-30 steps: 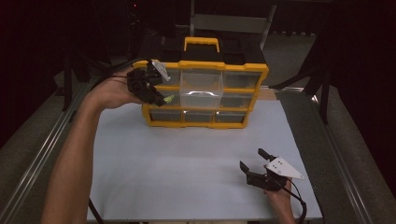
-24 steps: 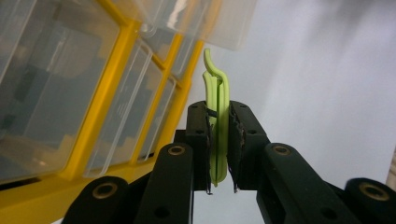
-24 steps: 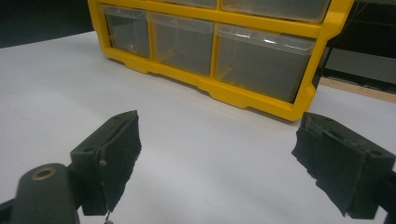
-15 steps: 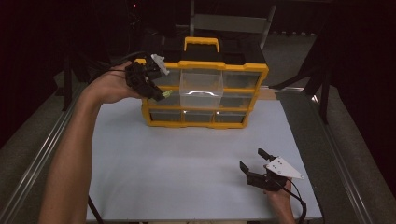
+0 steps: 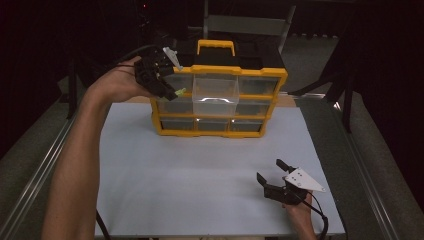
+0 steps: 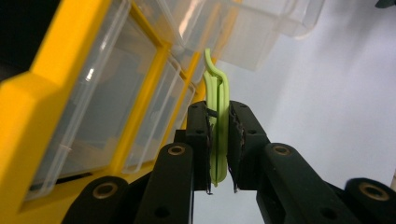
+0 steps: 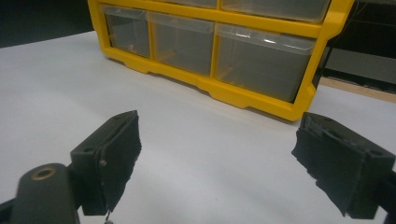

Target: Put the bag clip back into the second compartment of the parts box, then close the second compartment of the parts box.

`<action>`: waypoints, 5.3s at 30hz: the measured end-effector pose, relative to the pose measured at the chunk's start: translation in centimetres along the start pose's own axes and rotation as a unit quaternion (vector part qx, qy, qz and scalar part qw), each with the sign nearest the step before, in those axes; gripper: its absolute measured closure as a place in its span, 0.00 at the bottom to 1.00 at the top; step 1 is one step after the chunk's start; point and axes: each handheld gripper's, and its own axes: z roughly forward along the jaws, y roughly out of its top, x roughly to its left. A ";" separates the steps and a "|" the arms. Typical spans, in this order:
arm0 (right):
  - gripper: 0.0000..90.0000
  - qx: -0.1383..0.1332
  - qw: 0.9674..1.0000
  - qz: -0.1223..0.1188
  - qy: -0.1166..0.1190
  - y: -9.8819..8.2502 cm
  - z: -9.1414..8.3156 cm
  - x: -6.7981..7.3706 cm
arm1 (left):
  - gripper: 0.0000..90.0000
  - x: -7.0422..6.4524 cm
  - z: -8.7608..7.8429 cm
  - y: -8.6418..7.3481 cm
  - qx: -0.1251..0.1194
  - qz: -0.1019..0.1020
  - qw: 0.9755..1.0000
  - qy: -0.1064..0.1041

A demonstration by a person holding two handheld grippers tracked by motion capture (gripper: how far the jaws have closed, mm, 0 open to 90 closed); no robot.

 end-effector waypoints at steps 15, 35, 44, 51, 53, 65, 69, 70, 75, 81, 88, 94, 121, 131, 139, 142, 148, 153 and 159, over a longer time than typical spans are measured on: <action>0.15 0.000 1.000 0.002 0.001 0.0 0.1 0.0 | 0.90 0.3 -1.1 1.8 -0.011 0.005 1.000 0.013; 0.16 -0.001 1.000 0.002 0.000 0.0 0.1 -0.1 | 0.90 -0.1 -1.3 4.4 -0.029 0.018 0.999 0.009; 0.15 -0.001 1.000 0.001 0.000 0.0 0.1 -0.1 | 0.89 -0.5 -1.1 5.7 -0.027 0.029 0.999 0.015; 0.16 -0.001 1.000 0.003 0.000 0.0 0.0 -0.1 | 0.90 -0.7 -0.8 6.4 -0.024 0.033 0.999 0.012; 0.16 -0.001 1.000 0.001 0.000 0.0 0.1 -0.1 | 0.89 -0.7 -0.8 6.6 -0.025 0.033 0.999 0.012; 0.16 -0.001 1.000 0.003 0.000 0.0 0.0 -0.1 | 0.89 -1.1 -0.2 7.7 -0.019 0.041 0.999 0.006; 0.16 -0.002 1.000 0.002 -0.001 0.0 0.0 -0.2 | 0.89 -1.2 0.1 8.1 -0.019 0.044 0.999 0.000; 0.16 -0.002 1.000 0.002 -0.001 0.0 0.0 -0.2 | 0.89 -1.3 0.2 8.2 -0.020 0.044 0.999 -0.001; 0.16 -0.003 1.000 0.001 -0.001 0.0 0.0 -0.1 | 0.89 -1.5 0.4 8.6 -0.023 0.048 0.999 -0.005; 0.16 -0.003 1.000 0.000 -0.001 0.1 0.0 -0.2 | 0.88 -1.6 0.8 8.9 -0.017 0.045 0.999 -0.007; 0.16 -0.002 1.000 0.000 -0.001 0.0 0.0 -0.2 | 0.14 -1.5 0.9 8.6 -0.022 -0.004 1.000 0.011; 0.16 -0.003 1.000 -0.001 0.000 0.0 0.0 -0.2 | 0.09 -1.2 0.9 7.9 -0.017 -0.012 1.000 0.018; 0.16 -0.002 1.000 0.002 -0.003 0.0 0.0 -0.3 | 0.08 -0.9 0.8 3.3 -0.018 -0.025 0.999 0.028; 0.16 -0.001 1.000 0.002 -0.002 0.0 -0.1 -0.2 | 0.08 -1.2 1.8 2.4 -0.014 -0.031 0.999 0.025; 0.16 -0.004 1.000 0.003 -0.002 0.0 -0.1 -0.3 | 0.08 -1.4 2.3 2.3 -0.013 -0.032 0.999 0.024; 0.16 -0.004 1.000 0.003 -0.004 0.1 -0.1 -0.3 | 0.08 -1.5 2.5 2.4 -0.013 -0.029 0.999 0.023; 0.16 -0.005 1.000 0.002 -0.003 0.1 -0.1 -0.3 | 0.08 -1.6 3.0 2.2 -0.015 -0.031 0.999 0.022; 0.16 -0.004 1.000 0.003 -0.003 0.0 -0.1 -0.3 | 0.08 -1.5 3.6 1.8 -0.007 -0.032 0.999 0.020; 0.16 -0.003 1.000 0.004 -0.001 0.0 0.0 -0.2 | 0.09 -1.7 3.8 1.5 -0.004 -0.033 0.999 0.016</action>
